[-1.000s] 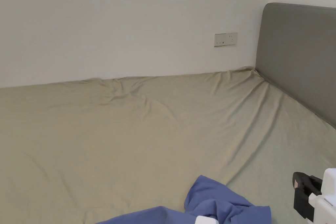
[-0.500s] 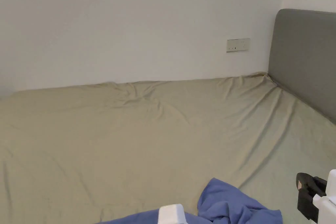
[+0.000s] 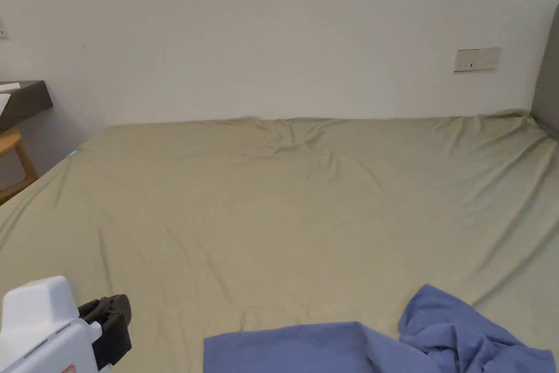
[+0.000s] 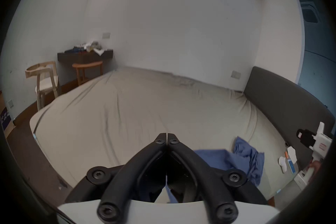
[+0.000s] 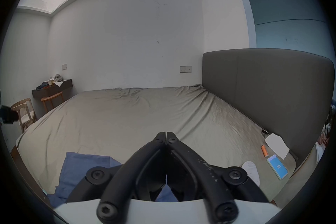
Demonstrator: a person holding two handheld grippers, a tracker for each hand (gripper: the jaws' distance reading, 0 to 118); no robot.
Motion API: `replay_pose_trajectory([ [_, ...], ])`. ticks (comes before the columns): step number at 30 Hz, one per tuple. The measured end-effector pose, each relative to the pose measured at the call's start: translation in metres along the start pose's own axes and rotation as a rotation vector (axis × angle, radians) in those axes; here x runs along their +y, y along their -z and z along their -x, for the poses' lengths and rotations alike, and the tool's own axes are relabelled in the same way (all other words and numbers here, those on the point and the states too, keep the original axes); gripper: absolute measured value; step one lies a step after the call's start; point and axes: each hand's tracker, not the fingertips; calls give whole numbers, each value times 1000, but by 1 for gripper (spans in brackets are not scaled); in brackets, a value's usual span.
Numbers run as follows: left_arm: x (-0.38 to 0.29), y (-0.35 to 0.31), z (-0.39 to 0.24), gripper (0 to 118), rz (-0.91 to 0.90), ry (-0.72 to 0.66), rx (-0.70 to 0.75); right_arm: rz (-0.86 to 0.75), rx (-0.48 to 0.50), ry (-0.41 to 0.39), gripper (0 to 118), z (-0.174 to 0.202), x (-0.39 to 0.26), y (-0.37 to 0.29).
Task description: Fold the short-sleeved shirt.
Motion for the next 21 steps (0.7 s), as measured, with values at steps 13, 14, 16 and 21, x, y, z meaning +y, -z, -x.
replay_pose_trajectory([
  [13, -102, 149, -38, 87, 502, 108, -154, 82, 4, -57, 1, 32, -10, 20],
  [14, -110, 159, -43, 118, 553, 148, -124, 87, 5, -58, 1, 33, -10, 21],
  [16, -125, 165, -47, 104, 559, 197, -105, 101, 5, -63, 1, 34, -12, 24],
  [21, -140, 186, -59, 97, 694, 176, -65, 123, 7, -75, 1, 36, -18, 28],
])
